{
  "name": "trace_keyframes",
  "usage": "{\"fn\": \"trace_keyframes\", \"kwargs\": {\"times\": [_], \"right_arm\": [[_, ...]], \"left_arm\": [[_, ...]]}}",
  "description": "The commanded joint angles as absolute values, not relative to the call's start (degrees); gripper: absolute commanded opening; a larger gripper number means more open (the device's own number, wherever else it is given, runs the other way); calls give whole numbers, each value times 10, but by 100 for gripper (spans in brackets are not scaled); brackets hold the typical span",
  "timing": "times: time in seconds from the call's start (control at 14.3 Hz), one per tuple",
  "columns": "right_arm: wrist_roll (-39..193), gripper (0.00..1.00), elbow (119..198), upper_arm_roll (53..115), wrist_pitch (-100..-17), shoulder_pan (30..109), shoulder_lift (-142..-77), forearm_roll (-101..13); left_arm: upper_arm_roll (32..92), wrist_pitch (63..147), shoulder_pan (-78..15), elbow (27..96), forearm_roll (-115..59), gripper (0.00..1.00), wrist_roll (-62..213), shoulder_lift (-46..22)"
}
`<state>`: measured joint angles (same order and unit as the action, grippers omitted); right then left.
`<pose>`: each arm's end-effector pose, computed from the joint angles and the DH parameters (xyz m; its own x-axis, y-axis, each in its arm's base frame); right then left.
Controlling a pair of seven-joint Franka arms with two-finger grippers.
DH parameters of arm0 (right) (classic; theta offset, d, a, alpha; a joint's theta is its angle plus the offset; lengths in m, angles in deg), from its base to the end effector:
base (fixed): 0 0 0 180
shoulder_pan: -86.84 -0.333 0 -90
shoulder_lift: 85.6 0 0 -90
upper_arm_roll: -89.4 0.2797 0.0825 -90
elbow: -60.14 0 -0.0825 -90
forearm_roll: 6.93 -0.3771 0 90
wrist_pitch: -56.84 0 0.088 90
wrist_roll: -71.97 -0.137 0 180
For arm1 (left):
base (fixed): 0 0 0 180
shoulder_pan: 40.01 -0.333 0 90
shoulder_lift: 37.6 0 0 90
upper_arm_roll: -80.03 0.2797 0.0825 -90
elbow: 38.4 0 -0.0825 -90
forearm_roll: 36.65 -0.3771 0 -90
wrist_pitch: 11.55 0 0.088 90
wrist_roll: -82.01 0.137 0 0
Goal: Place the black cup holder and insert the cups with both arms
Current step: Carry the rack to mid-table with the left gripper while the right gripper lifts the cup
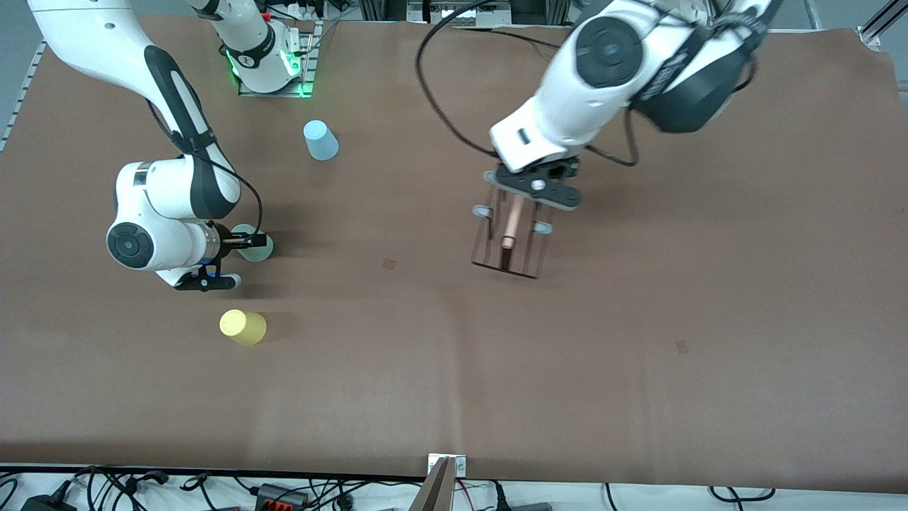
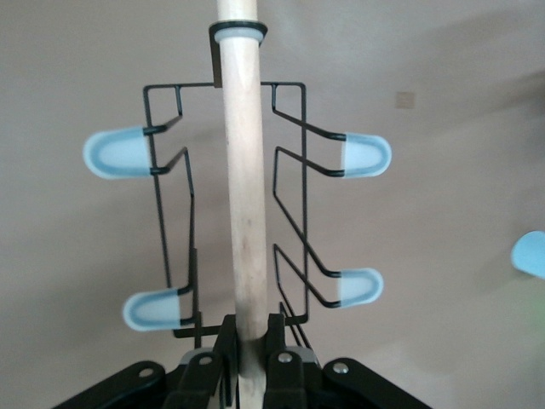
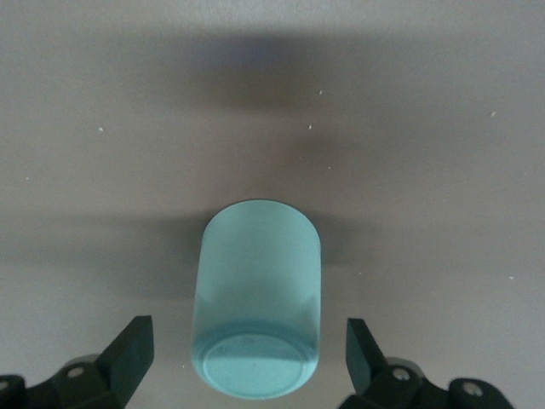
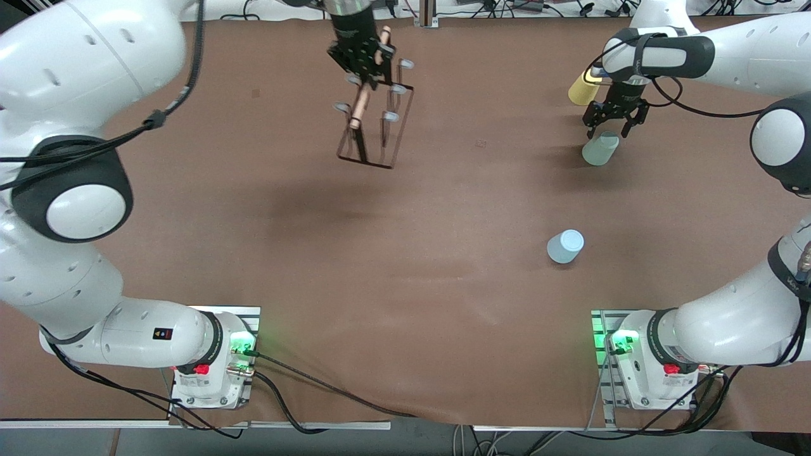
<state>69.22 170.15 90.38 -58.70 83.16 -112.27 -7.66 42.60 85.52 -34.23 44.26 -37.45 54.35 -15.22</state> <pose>0.5488 0.0461 0.1687 0.9323 0.0234 -0.3610 0.0255 -0.9997 0.0009 0.4927 -0.3938 0.4381 0.9553 -0.2510 -0.1564 -0.2254 -0.9603 0.1642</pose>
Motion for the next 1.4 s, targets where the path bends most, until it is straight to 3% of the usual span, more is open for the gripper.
{"fn": "trace_keyframes", "kwargs": {"times": [0.0, 0.42, 0.49, 0.56, 0.77, 0.91, 1.33], "right_arm": [[685, 100, 1724, 905, -598, 831, -1115, -96], [685, 100, 1724, 904, -600, 831, -1116, -97], [685, 93, 1724, 904, -599, 831, -1116, -97], [685, 67, 1724, 904, -599, 831, -1116, -97], [685, 26, 1721, 904, -594, 831, -1114, -97], [693, 14, 1718, 904, -589, 831, -1107, -96], [695, 13, 1589, 905, -449, 813, -1100, -96]], "left_arm": [[431, 871, -299, 390, -375, 0, 494, -101], [432, 907, -237, 390, -452, 0, 418, -57], [433, 915, -230, 391, -453, 0, 413, -50], [435, 924, -227, 391, -453, 0, 407, -39], [434, 945, -219, 391, -481, 0, 399, -10], [435, 946, -203, 390, -496, 0, 363, 3], [435, 962, -194, 389, -499, 0, 329, 21]]}}
